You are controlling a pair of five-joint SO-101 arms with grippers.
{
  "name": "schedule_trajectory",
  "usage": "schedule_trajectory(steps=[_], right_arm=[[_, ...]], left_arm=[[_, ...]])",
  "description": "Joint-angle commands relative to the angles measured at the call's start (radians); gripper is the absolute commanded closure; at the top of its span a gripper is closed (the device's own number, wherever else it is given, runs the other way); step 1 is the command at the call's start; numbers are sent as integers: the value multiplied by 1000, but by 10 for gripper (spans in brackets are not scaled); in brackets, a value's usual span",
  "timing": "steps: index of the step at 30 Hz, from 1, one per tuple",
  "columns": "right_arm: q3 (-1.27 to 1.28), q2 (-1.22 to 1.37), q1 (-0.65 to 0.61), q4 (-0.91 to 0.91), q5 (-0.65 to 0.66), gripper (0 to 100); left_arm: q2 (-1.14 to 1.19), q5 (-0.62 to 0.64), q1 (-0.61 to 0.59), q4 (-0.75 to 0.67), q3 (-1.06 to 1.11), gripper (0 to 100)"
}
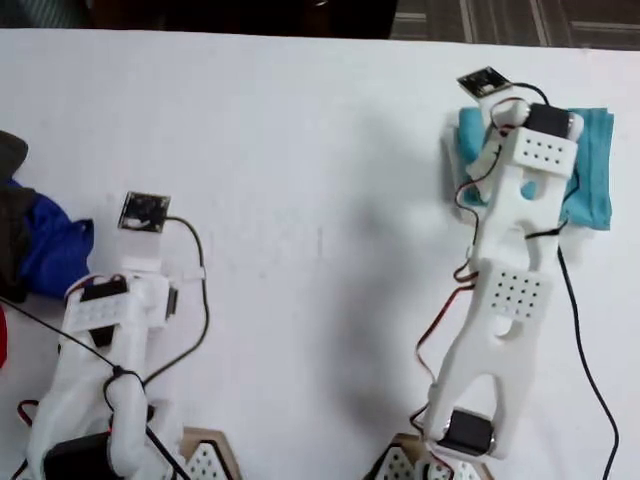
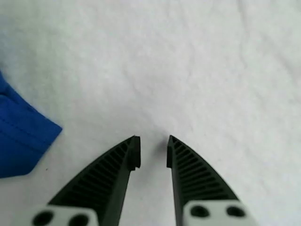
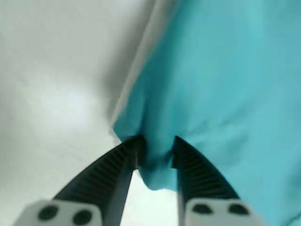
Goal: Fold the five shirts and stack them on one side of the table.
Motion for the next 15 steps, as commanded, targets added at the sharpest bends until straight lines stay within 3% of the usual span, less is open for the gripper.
schedule_trajectory(steps=[1,15], right_arm=[[-6,-12,50,21,18,982],[6,-110,48,24,20,972]], left_arm=[[-31,2,-2,-17,-4,880],[-31,2,-2,-17,-4,880]])
